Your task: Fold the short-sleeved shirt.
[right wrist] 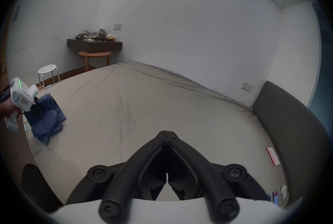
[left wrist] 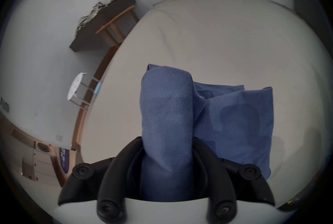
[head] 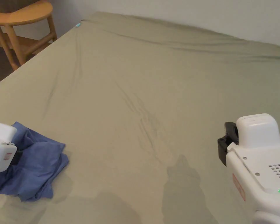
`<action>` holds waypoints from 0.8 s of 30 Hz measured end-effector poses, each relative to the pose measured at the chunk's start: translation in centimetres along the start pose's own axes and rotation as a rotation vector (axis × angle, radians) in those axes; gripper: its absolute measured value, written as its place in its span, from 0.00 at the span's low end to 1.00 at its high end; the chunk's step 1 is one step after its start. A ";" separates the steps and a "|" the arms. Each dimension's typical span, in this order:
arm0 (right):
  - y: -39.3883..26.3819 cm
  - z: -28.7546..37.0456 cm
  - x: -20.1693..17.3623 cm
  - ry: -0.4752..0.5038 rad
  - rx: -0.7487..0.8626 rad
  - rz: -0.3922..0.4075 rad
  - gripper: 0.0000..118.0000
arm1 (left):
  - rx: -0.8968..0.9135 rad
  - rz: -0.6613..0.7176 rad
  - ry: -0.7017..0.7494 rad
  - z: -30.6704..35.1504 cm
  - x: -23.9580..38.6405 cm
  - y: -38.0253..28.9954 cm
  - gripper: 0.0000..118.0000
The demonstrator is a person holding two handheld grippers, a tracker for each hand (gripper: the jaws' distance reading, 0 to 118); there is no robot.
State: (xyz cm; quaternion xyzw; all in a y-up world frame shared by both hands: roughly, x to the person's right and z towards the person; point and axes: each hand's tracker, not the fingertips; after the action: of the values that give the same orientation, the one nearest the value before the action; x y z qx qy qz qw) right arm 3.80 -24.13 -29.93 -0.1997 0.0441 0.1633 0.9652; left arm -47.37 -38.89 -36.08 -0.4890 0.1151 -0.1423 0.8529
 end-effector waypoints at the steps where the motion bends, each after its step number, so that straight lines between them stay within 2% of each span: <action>1: 0.0 -0.2 -0.1 -0.002 -0.005 0.005 0.00 | -0.003 0.003 0.018 -0.5 -0.7 0.3 0.23; 4: -0.2 -0.7 0.1 -0.008 -0.021 0.009 0.00 | -0.001 -0.016 0.011 -1.9 -1.9 1.1 0.23; 6: -0.3 -0.7 0.4 -0.015 -0.030 0.009 0.00 | -0.018 -0.075 0.073 -2.6 -2.5 1.5 0.23; 7: -0.3 -0.6 0.7 -0.017 -0.032 0.008 0.00 | -0.011 -0.057 0.101 -2.8 -2.7 1.7 0.26; 8: -0.3 -0.5 1.0 -0.018 -0.032 0.006 0.00 | -0.006 -0.033 0.140 -2.5 -2.8 1.9 0.38; 10: -0.3 -0.2 1.8 -0.025 -0.031 -0.001 0.00 | 0.094 0.031 0.146 -0.4 -3.1 2.6 0.76; 11: -0.2 -0.1 2.3 -0.027 -0.031 -0.009 0.00 | 0.136 0.072 0.126 1.0 -3.3 3.2 0.90; 13: 0.0 0.3 3.4 -0.034 -0.020 -0.028 0.00 | 0.245 0.152 0.101 5.2 -3.2 5.3 0.91; 17: 1.1 2.3 5.8 -0.065 0.040 -0.044 0.00 | 0.514 0.179 0.070 15.0 -0.7 8.6 0.91; 20: 2.3 4.7 7.9 -0.095 0.108 -0.049 0.00 | 0.719 0.220 -0.014 22.5 2.6 10.0 0.91; 22: 3.1 6.7 9.5 -0.111 0.156 -0.055 0.00 | 0.859 0.311 -0.032 26.9 5.8 10.2 0.91; 24: 3.7 8.5 10.7 -0.122 0.189 -0.045 0.00 | 0.942 0.381 -0.110 30.6 9.0 10.2 0.91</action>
State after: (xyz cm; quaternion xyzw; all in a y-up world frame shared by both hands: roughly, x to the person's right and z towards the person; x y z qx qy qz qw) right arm 12.83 -14.29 -25.09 -0.0984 -0.0041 0.1487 0.9840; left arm -27.41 -12.63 -30.29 -0.0285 0.0802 0.0051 0.9964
